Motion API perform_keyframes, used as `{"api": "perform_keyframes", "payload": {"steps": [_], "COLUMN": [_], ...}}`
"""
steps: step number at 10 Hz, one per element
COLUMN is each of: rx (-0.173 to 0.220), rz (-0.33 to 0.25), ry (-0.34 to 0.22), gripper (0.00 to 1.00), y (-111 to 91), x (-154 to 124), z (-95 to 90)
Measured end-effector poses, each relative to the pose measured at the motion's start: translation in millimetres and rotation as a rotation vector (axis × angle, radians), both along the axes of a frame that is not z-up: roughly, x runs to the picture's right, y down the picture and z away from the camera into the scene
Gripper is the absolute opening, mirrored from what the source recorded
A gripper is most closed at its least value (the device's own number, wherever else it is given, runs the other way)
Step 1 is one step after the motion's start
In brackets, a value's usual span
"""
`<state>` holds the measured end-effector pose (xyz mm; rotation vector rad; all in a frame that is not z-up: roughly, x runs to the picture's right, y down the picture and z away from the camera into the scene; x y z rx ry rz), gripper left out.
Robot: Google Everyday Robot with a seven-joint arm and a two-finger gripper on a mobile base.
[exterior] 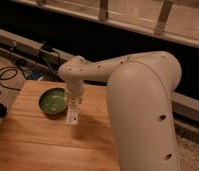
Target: Place the bottle in the ceramic bowl
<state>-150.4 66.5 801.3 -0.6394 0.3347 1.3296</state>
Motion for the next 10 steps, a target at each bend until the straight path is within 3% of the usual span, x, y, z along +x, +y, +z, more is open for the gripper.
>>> {"api": "perform_keyframes", "payload": {"steps": [6,8,10], "rx": [0.015,0.045,0.084], "rz": [-0.029,-0.072,-0.145], "ry": [-0.005,-0.023,-0.045], "gripper": [0.00,0.00,0.00], "y": [-6,-18,-41], "x": [-3,-16,-46], "z": [2.4,8.0,17.0]}}
